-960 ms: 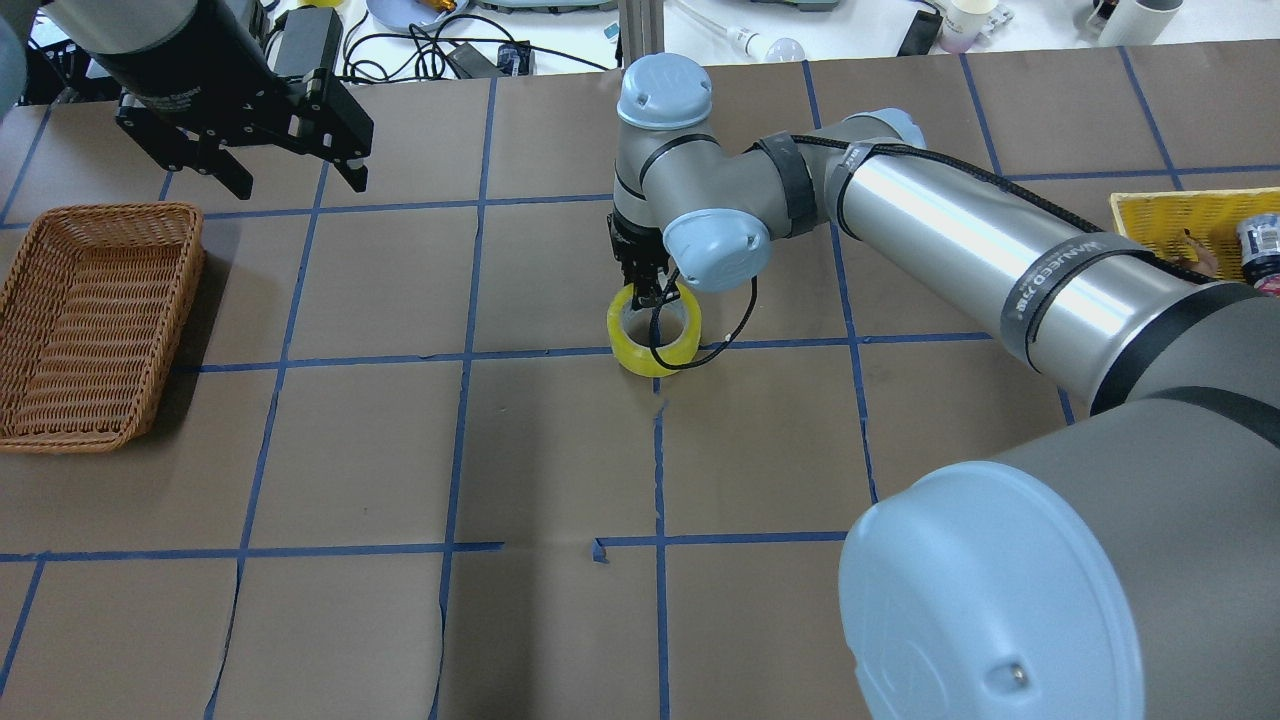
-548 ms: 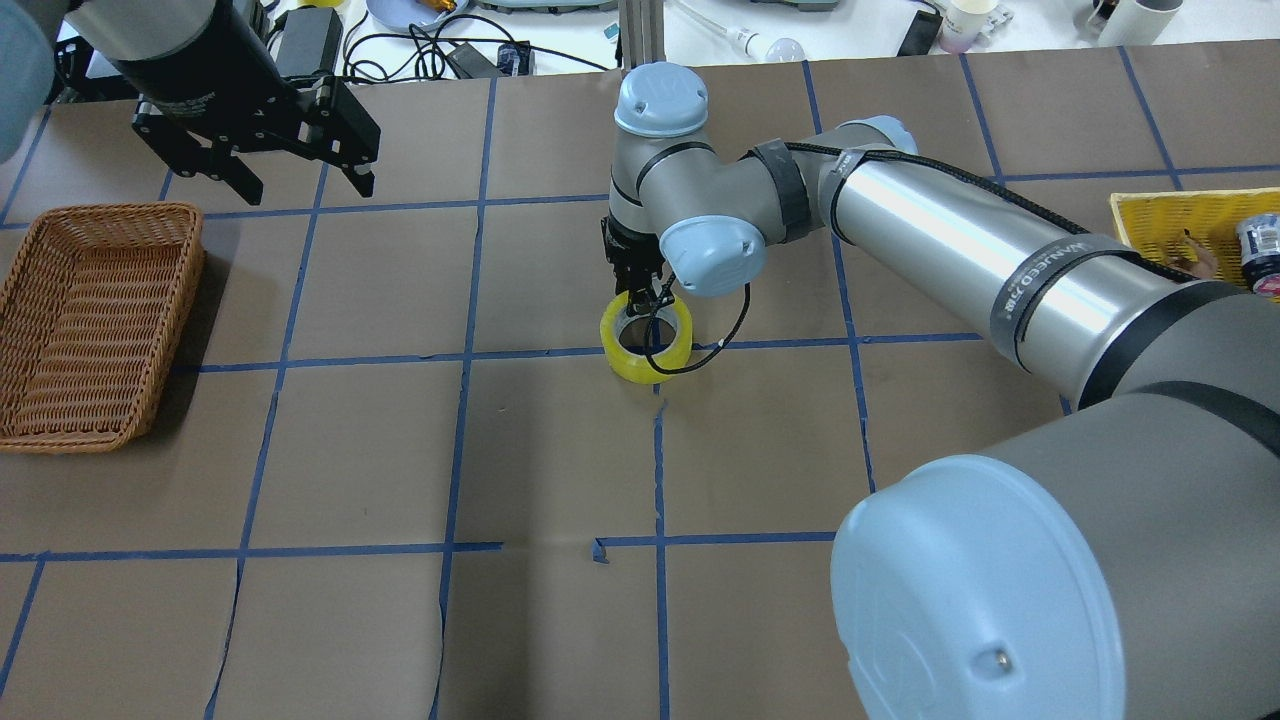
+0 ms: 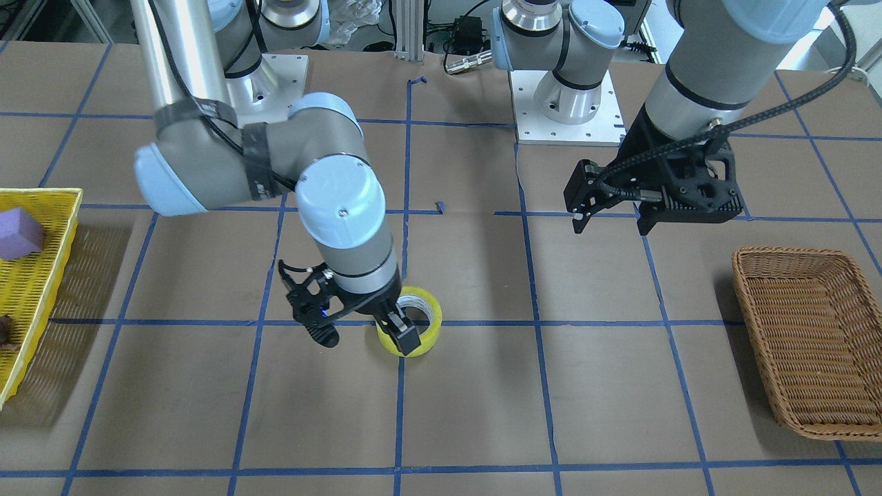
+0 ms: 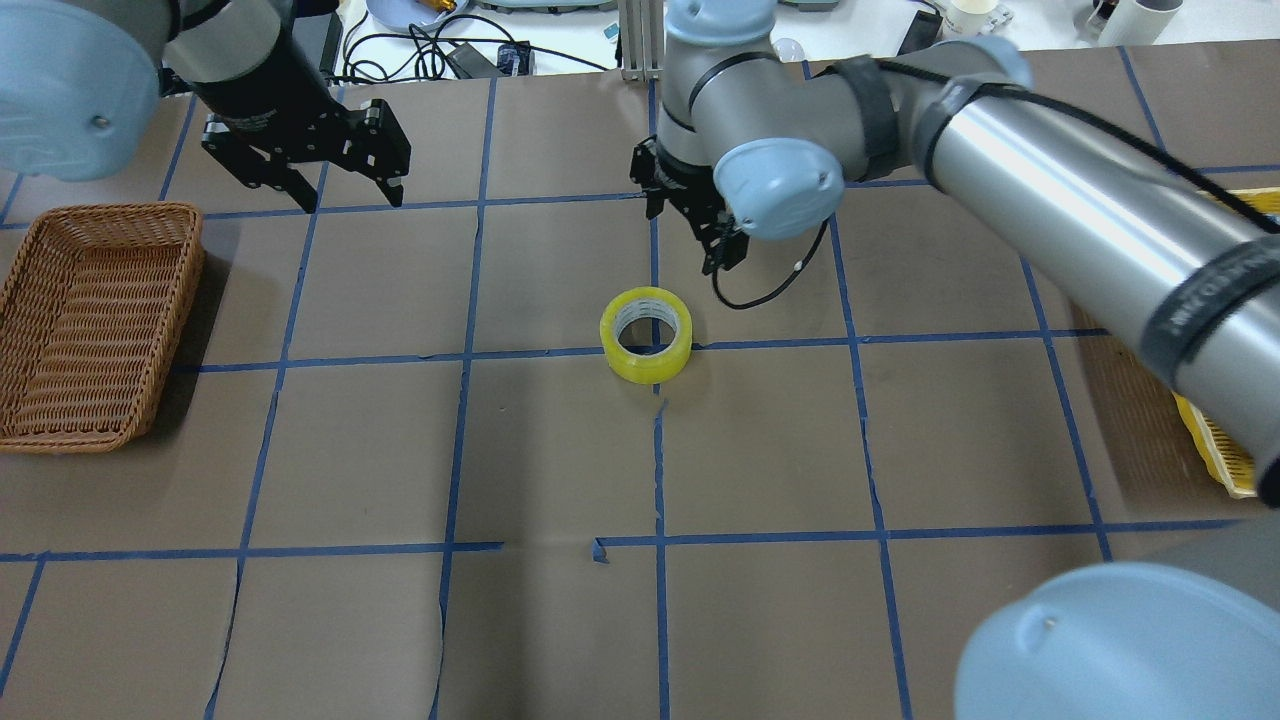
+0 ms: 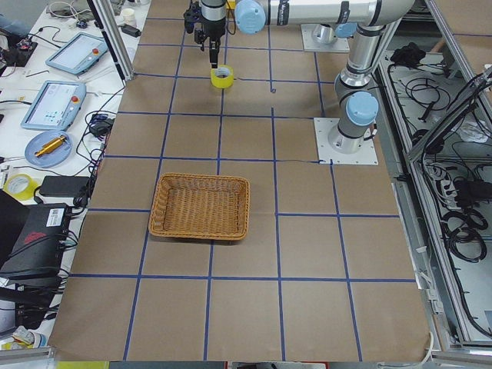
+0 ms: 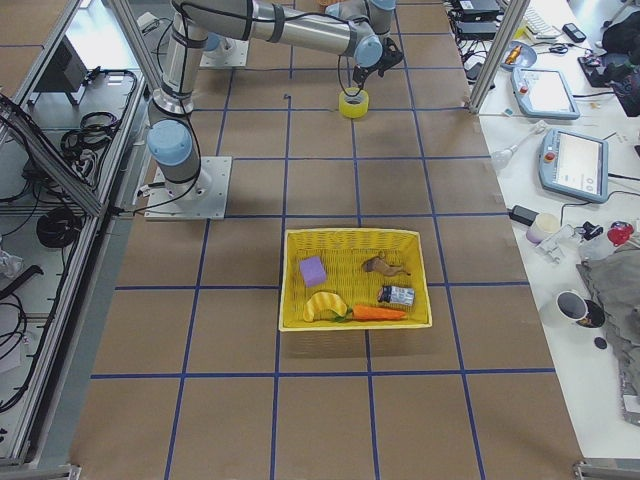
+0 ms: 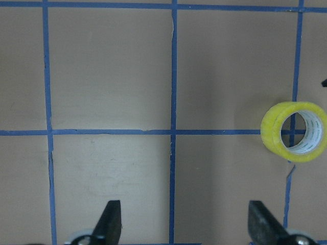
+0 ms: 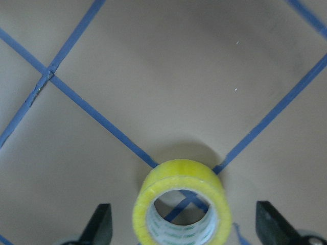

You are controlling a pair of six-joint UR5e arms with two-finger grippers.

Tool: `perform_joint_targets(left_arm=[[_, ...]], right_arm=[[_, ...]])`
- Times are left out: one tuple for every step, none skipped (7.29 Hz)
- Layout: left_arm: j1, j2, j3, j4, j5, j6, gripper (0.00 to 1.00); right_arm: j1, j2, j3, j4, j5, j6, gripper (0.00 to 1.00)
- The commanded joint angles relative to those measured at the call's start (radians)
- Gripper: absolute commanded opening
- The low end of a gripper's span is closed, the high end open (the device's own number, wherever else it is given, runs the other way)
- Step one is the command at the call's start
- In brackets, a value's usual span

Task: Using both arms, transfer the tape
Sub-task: 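Open the right gripper and lift it away while the left arm reaches toward the tape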

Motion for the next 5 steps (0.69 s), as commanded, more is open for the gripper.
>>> perform_joint_targets(left_arm=[[-0.088,-0.085,-0.071,0.188,-0.001,-0.119,0.82],[-0.131,-0.141,-0.073,0.231,-0.001,-0.144,0.85],[-0.156,-0.203,-0.075,0.271,-0.002,-0.144,0.9],[-0.182,-0.253,-0.085,0.311,-0.004,-0.15,0.99],[-0.233,-0.292,-0.087,0.398,-0.004,-0.213,1.0]], right_arm=[[-0.131,-0.155,0.006,0.15,-0.018,-0.423,1.0],[-0.148,-0.193,0.006,0.161,-0.029,-0.653,1.0],[-0.154,-0.223,0.003,0.243,-0.061,-0.71,1.0],[-0.154,-0.238,0.004,0.285,-0.06,-0.748,1.0],[-0.16,-0.246,0.004,0.276,-0.034,-0.908,1.0]])
